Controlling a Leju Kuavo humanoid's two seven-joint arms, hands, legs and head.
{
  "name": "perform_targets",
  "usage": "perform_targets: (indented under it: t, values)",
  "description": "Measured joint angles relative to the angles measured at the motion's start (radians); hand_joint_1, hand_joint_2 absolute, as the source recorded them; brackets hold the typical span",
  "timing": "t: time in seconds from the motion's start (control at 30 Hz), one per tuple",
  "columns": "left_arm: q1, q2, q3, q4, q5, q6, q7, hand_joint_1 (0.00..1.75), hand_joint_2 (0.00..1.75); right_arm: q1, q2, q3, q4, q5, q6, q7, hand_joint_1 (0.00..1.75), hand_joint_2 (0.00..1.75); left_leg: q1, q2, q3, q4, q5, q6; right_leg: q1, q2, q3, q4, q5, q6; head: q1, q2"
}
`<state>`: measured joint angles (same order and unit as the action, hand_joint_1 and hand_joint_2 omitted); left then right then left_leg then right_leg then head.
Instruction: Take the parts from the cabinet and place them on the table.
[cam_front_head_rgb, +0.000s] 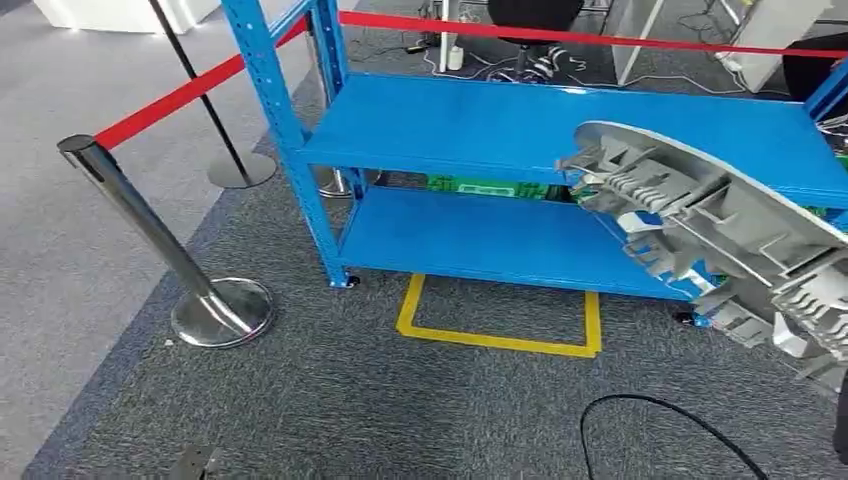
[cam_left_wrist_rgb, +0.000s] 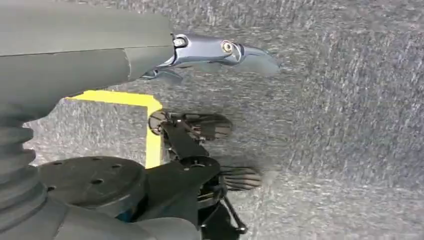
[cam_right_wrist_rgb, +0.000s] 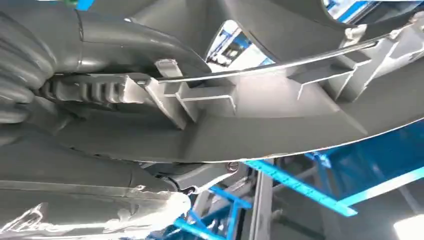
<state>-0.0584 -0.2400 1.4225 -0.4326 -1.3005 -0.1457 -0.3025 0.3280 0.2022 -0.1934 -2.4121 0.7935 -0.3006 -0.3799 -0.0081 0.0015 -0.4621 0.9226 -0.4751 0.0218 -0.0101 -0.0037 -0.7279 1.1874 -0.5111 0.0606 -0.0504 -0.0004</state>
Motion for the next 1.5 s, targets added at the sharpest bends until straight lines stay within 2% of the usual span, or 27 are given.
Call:
perform_targets:
  t: [0.03,0.1,0.13,0.2,0.23,0.4,0.43,0.5,0.57,0.6,0.67,0.7,0.73,0.77,0.87,0.9,0.97,1.0,1.07,1.1,1.13,1.2,1.23,1.27,1.4,1.47,1.5]
  values:
    - [0.001,0.000,0.000,0.000,0.000,-0.003,0.000,0.00,1.75,0.000,0.000,0.000,0.001,-0.002,0.000,0.000,1.43,1.75,-0.001,0.000,-0.012,0.001,0.009,0.000,0.000,0.000,-0.022,0.081,-0.029,0.002,0.000,0.000]
    - [0.005,0.000,0.000,0.000,0.000,-0.004,0.000,0.00,1.75,0.000,0.000,0.000,0.003,-0.003,0.000,0.001,1.43,1.75,-0.002,0.000,-0.032,0.003,0.025,-0.003,0.000,0.000,-0.007,0.118,-0.003,0.001,0.000,0.000]
    - [0.005,0.000,0.000,0.000,0.000,-0.004,0.000,0.00,1.75,0.000,0.000,0.000,0.003,-0.003,0.001,0.002,1.43,1.75,-0.002,0.000,-0.041,0.005,0.031,-0.005,0.000,0.000,0.036,0.069,0.027,-0.001,0.000,0.000]
    - [0.005,-0.001,0.000,0.000,0.000,-0.005,0.000,0.00,1.75,0.000,0.000,0.000,0.003,-0.003,0.002,0.002,1.43,1.75,-0.001,-0.001,-0.051,0.013,0.035,-0.011,0.000,0.000,0.182,-0.134,0.064,-0.005,0.000,0.000]
    - [0.005,0.000,0.000,0.000,0.000,-0.005,0.000,0.00,1.75,-0.003,0.000,0.000,0.004,-0.003,0.002,0.002,1.43,1.75,-0.005,-0.001,-0.057,0.018,0.037,-0.016,0.002,0.000,0.238,-0.212,0.031,-0.008,0.001,0.000]
    - [0.017,0.013,-0.003,-0.001,-0.015,-0.004,-0.109,0.00,1.75,0.022,0.000,-0.002,0.002,-0.037,-0.025,-0.035,1.43,1.75,-0.004,0.002,-0.068,0.035,0.031,-0.044,-0.001,0.013,0.211,-0.206,0.047,-0.043,0.000,0.000]
    - [0.023,0.015,-0.003,-0.001,-0.022,-0.002,-0.124,0.00,1.75,0.032,0.000,-0.003,-0.001,-0.051,-0.034,-0.051,1.43,1.75,-0.004,0.001,-0.082,0.068,-0.006,-0.050,-0.001,0.017,0.205,-0.206,0.052,-0.051,-0.005,0.000]
    - [0.033,0.020,-0.003,0.000,-0.027,-0.001,-0.132,0.00,1.75,0.049,0.000,-0.008,-0.006,-0.068,-0.043,-0.071,1.43,1.75,0.000,0.001,-0.148,0.223,-0.100,-0.058,-0.001,0.026,0.191,-0.205,0.063,-0.057,-0.003,0.000]
    - [0.040,0.024,-0.003,0.000,-0.034,-0.002,-0.135,0.00,1.75,0.061,0.000,-0.012,-0.006,-0.076,-0.051,-0.100,1.43,1.75,0.002,0.001,-0.200,0.341,-0.138,-0.061,0.000,0.040,0.179,-0.204,0.070,-0.057,-0.003,0.000]
    - [0.041,0.027,-0.003,0.000,-0.040,-0.003,-0.137,0.00,1.75,0.069,0.000,-0.014,-0.009,-0.075,-0.059,-0.120,1.43,1.75,0.003,0.001,-0.196,0.338,-0.120,-0.060,0.000,0.049,0.175,-0.204,0.072,-0.055,-0.004,0.000]
    - [0.042,0.032,-0.003,0.001,-0.043,-0.004,-0.140,0.00,1.75,0.083,0.000,-0.014,-0.021,-0.067,-0.081,-0.154,1.43,1.75,0.003,-0.005,-0.134,0.222,-0.034,-0.053,0.001,0.068,0.172,-0.203,0.076,-0.051,-0.003,0.000]
    - [0.042,0.033,-0.003,0.001,-0.045,-0.004,-0.142,0.00,1.75,0.086,0.000,-0.014,-0.027,-0.061,-0.092,-0.160,1.43,1.75,0.003,-0.022,-0.090,0.140,0.004,-0.048,0.000,0.077,0.172,-0.203,0.078,-0.048,-0.004,0.000]
    - [0.044,0.035,-0.003,0.002,-0.050,-0.001,-0.143,0.00,1.75,0.089,0.000,-0.014,-0.032,-0.056,-0.101,-0.161,1.43,1.75,0.005,-0.070,-0.053,0.071,0.020,-0.044,-0.001,0.085,0.168,-0.203,0.081,-0.044,-0.003,0.000]
    - [0.046,0.036,-0.003,0.003,-0.052,0.003,-0.145,0.00,1.75,0.091,0.000,-0.012,-0.035,-0.054,-0.106,-0.158,1.43,1.75,0.009,-0.082,-0.033,0.037,0.020,-0.041,0.007,0.096,0.162,-0.198,0.083,-0.040,-0.003,0.000]
    - [0.042,0.038,-0.003,0.007,-0.055,0.009,-0.146,0.00,1.75,0.111,0.000,-0.011,-0.046,-0.051,-0.113,-0.151,1.43,1.75,0.008,-0.057,-0.041,0.032,0.010,-0.033,0.003,0.128,0.145,-0.199,0.097,-0.021,-0.001,0.000]
    - [0.042,0.035,-0.003,0.009,-0.056,0.009,-0.146,0.00,1.75,0.116,0.000,-0.011,-0.048,-0.051,-0.113,-0.151,1.43,1.75,0.019,-0.040,-0.040,0.023,0.015,-0.025,0.003,0.136,0.137,-0.196,0.095,-0.018,-0.004,0.000]
    - [0.042,0.040,-0.003,0.010,-0.056,0.010,-0.146,0.00,1.75,0.118,0.000,-0.011,-0.052,-0.052,-0.113,-0.151,1.43,1.75,0.015,-0.018,-0.042,0.024,0.017,-0.014,0.007,0.045,0.095,-0.104,0.027,-0.009,0.010,0.000]
    - [0.045,0.040,-0.003,0.010,-0.056,0.010,-0.146,0.00,1.75,0.117,0.000,-0.010,-0.052,-0.052,-0.113,-0.151,1.43,1.75,0.014,-0.003,-0.043,0.024,0.017,-0.013,0.006,0.022,0.056,-0.012,-0.018,-0.003,0.011,0.000]
    - [0.049,0.041,-0.003,0.011,-0.056,0.010,-0.146,0.00,1.75,0.121,0.000,-0.010,-0.052,-0.052,-0.113,-0.150,1.43,1.75,0.012,0.023,-0.045,0.025,0.017,-0.013,0.004,0.011,-0.004,0.131,-0.069,0.003,0.011,0.000]
    - [0.049,0.041,-0.003,0.011,-0.056,0.010,-0.146,0.00,1.75,0.123,0.000,-0.010,-0.052,-0.052,-0.113,-0.150,1.43,1.75,0.012,0.036,-0.045,0.025,0.018,-0.013,0.004,0.010,-0.001,0.135,-0.062,0.005,0.011,0.000]
    - [0.048,0.041,-0.003,0.011,-0.056,0.010,-0.146,0.00,1.75,0.124,0.000,-0.010,-0.052,-0.052,-0.113,-0.150,1.43,1.75,0.012,0.048,-0.044,0.026,0.017,-0.013,0.003,0.008,0.027,0.091,-0.033,0.005,0.011,0.000]
    - [0.046,0.041,-0.003,0.014,-0.056,0.010,-0.146,0.00,1.75,0.124,0.000,-0.008,-0.053,-0.051,-0.113,-0.150,1.43,1.75,0.013,0.071,-0.041,0.030,0.014,-0.018,0.002,-0.018,0.136,-0.097,0.048,0.004,0.011,0.000]
    - [0.045,0.041,-0.003,0.015,-0.056,0.010,-0.146,0.00,1.75,0.124,0.000,-0.008,-0.055,-0.051,-0.113,-0.150,1.43,1.75,0.008,0.079,-0.039,0.036,0.010,-0.025,0.004,-0.067,0.180,-0.178,0.058,0.006,0.011,0.000]
    - [0.046,0.046,-0.003,0.015,-0.056,0.010,-0.146,0.00,1.75,0.124,0.000,-0.007,-0.055,-0.052,-0.113,-0.150,1.43,1.75,0.000,0.084,-0.041,0.042,0.005,-0.031,0.005,-0.072,0.185,-0.183,0.054,-0.007,0.013,0.000]
    - [0.044,0.047,-0.003,0.016,-0.060,0.011,-0.146,0.00,1.75,0.134,0.000,-0.007,-0.059,-0.075,-0.116,-0.155,1.43,1.75,0.000,0.115,-0.042,0.043,0.004,-0.047,0.004,-0.023,0.166,-0.178,0.063,-0.039,0.009,0.000]
    - [0.042,0.048,-0.003,0.016,-0.067,0.013,-0.146,0.00,1.75,0.136,0.000,-0.007,-0.064,-0.103,-0.114,-0.157,1.43,1.75,0.005,0.033,-0.070,0.104,-0.052,-0.060,0.000,-0.006,0.159,-0.179,0.070,-0.050,0.003,0.000]
    - [0.042,0.047,-0.003,0.016,-0.072,0.015,-0.146,0.00,1.75,0.133,0.000,-0.006,-0.064,-0.113,-0.112,-0.158,1.43,1.75,0.006,0.018,-0.106,0.181,-0.095,-0.062,0.000,0.005,0.153,-0.179,0.073,-0.054,0.004,0.000]
